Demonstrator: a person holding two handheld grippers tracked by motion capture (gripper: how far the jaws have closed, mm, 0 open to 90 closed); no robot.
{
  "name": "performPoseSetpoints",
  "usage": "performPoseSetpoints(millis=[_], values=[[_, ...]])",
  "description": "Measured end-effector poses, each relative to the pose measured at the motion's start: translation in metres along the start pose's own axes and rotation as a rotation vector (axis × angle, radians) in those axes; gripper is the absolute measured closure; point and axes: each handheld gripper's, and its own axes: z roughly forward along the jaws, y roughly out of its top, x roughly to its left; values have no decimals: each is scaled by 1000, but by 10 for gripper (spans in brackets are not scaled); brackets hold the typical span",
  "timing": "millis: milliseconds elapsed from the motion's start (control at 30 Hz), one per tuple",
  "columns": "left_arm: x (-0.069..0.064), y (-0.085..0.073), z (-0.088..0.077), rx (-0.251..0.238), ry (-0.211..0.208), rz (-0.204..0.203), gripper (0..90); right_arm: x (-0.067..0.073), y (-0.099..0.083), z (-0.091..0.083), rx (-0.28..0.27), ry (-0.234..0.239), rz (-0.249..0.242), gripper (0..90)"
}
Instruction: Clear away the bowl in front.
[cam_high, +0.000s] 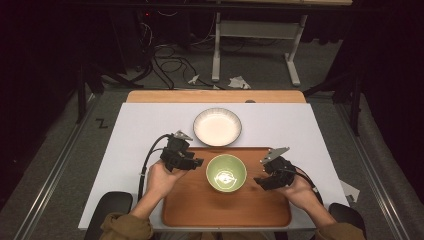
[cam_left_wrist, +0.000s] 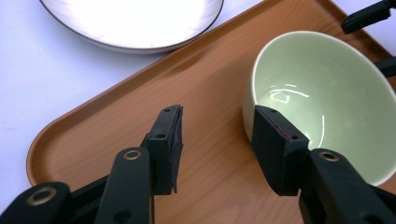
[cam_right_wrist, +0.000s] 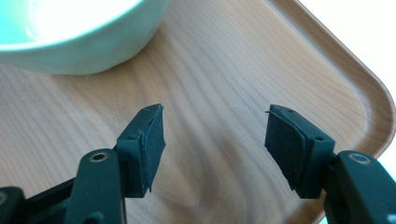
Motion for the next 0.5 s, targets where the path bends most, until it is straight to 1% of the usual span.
performPoseSetpoints(millis=[33, 200, 233, 300, 500], values=[[0, -1, 1, 3, 2, 0, 531, 0, 0, -1, 9, 0, 3, 378], [1, -3, 4, 15, 17, 1, 529, 0, 0, -1, 2, -2, 5, 378], [1, -3, 5, 18, 21, 3, 529, 0, 0, -1, 1, -2, 12, 378], [2, -4, 6, 23, 24, 6, 529, 0, 0, 0, -3, 0, 3, 378], [5, -6, 9, 24, 32, -10, 524, 0, 0, 0, 0, -1, 6, 379]])
